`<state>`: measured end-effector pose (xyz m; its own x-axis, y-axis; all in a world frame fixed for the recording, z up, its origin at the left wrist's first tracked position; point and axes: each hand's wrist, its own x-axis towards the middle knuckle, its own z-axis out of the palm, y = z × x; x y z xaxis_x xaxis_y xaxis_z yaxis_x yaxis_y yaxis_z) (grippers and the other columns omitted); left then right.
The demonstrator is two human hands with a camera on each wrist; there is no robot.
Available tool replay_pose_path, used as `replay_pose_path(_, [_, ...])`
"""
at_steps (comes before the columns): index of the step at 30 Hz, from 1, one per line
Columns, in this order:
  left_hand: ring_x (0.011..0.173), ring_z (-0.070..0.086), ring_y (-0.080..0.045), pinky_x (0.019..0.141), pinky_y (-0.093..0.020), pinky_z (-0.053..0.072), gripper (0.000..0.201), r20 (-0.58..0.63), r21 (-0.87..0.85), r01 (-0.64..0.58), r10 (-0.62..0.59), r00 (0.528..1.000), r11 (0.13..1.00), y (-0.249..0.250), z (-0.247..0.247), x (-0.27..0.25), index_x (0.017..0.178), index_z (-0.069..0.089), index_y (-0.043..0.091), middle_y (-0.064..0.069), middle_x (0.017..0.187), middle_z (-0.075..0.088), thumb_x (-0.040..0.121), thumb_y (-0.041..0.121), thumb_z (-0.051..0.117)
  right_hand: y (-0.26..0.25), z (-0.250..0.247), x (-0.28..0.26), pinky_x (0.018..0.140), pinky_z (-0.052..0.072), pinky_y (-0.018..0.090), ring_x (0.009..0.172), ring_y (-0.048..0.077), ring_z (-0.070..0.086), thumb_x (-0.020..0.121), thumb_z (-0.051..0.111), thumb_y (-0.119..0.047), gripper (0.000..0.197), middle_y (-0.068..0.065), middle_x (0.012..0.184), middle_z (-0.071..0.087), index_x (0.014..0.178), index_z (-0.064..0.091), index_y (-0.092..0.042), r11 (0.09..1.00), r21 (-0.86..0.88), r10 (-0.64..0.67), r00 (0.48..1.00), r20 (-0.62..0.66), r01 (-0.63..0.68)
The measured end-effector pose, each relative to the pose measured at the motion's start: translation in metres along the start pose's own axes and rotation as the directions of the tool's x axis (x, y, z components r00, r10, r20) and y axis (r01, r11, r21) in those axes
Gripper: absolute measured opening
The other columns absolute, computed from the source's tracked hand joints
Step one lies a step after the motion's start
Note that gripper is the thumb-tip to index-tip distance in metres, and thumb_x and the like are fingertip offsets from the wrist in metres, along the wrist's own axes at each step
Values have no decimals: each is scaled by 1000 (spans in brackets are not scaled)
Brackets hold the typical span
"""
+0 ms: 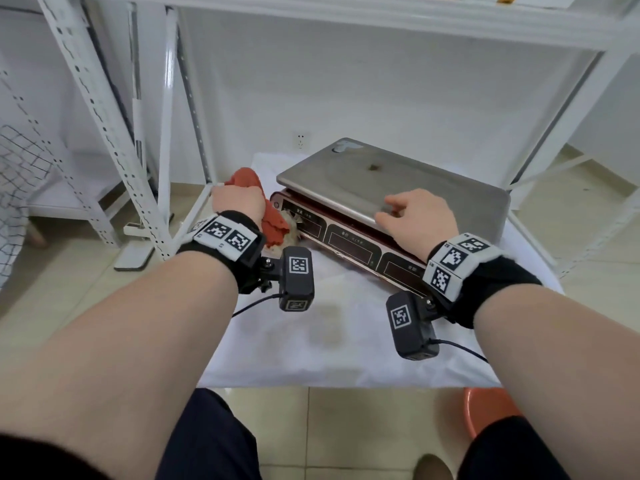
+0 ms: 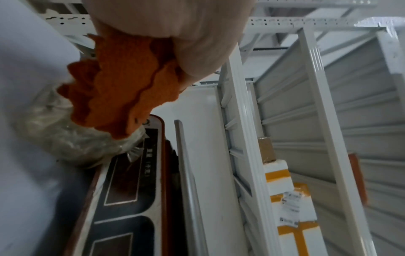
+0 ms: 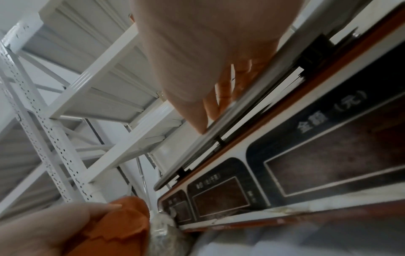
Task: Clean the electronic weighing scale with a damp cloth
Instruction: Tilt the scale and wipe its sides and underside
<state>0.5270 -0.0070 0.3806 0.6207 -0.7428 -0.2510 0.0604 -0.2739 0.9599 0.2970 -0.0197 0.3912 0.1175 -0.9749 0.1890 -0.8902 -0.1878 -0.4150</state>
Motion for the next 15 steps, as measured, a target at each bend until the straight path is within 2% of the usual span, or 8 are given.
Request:
replay_pose_path(2, [41, 63, -27, 43, -37, 56, 24, 19, 92, -53, 51, 999, 994, -3, 9, 1, 66, 47, 10, -5, 33, 55, 89, 19, 45, 3, -2, 0, 92, 46, 31, 110, 22, 59, 85, 59, -37, 36, 0, 115, 64, 117, 66, -20, 1000, 1, -22, 1000, 3, 22])
replay_pose_path(3, [51, 65, -31, 53, -41, 59, 21, 46, 173, -100, 93, 995, 980, -4, 13, 3, 70, 49, 12, -6, 38, 57, 89, 19, 44, 4, -2, 0, 92, 45, 30, 110, 21, 59, 86, 59, -37, 35, 0, 115, 64, 116, 67, -21, 1000, 9, -29, 1000, 7, 29])
replay_pose_path(5, [61, 58, -30, 59, -37, 52, 13, 117, 410, -247, 218, 969, 878, -6, 20, 6, 84, 49, 10, -7, 53, 55, 91, 13, 38, 6, -2, 0, 91, 42, 29, 109, 20, 57, 86, 58, -39, 34, 0, 116, 61, 115, 67, -24, 999, 11, -50, 999, 22, 50])
replay_pose_path(7, [67, 59, -30, 62, -38, 51, 12, 146, 526, -332, 302, 942, 783, -8, 27, 12, 94, 44, 7, -9, 65, 55, 89, 9, 33, 7, -1, 1, 90, 40, 28, 109, 19, 55, 86, 57, -42, 32, 0, 117, 57, 113, 67, -26, 998, -8, -68, 997, 32, 68])
replay_pose_path(9, [65, 64, -35, 60, -42, 56, 17, 204, 618, -401, 355, 912, 676, -17, 30, 20, 95, 39, 12, -12, 68, 63, 82, 7, 29, 7, 1, 2, 93, 38, 27, 113, 17, 53, 87, 56, -45, 35, -2, 121, 54, 116, 65, -29, 998, -17, -67, 997, 43, 68])
replay_pose_path(11, [65, 63, -36, 54, -39, 56, 19, 249, 679, -426, 359, 900, 597, -23, 29, 23, 92, 35, 18, -11, 71, 65, 79, 7, 26, 7, 1, 3, 95, 37, 27, 117, 16, 51, 87, 54, -48, 38, -4, 126, 51, 119, 64, -31, 998, -23, -57, 997, 55, 59])
replay_pose_path(12, [69, 63, -35, 55, -36, 55, 19, 258, 686, -435, 363, 895, 584, -25, 27, 22, 94, 39, 18, -12, 77, 65, 81, 9, 29, 7, 1, 3, 95, 36, 27, 117, 15, 50, 87, 53, -49, 38, -4, 127, 51, 120, 63, -32, 998, -27, -52, 997, 58, 54])
replay_pose_path(15, [95, 58, -33, 75, -35, 46, 24, 289, 740, -437, 345, 893, 511, -29, 25, 20, 105, 56, 11, -12, 112, 58, 89, 11, 39, 5, 1, 3, 95, 36, 28, 117, 15, 50, 87, 53, -50, 37, -5, 128, 50, 117, 64, -32, 999, -25, -44, 997, 58, 46])
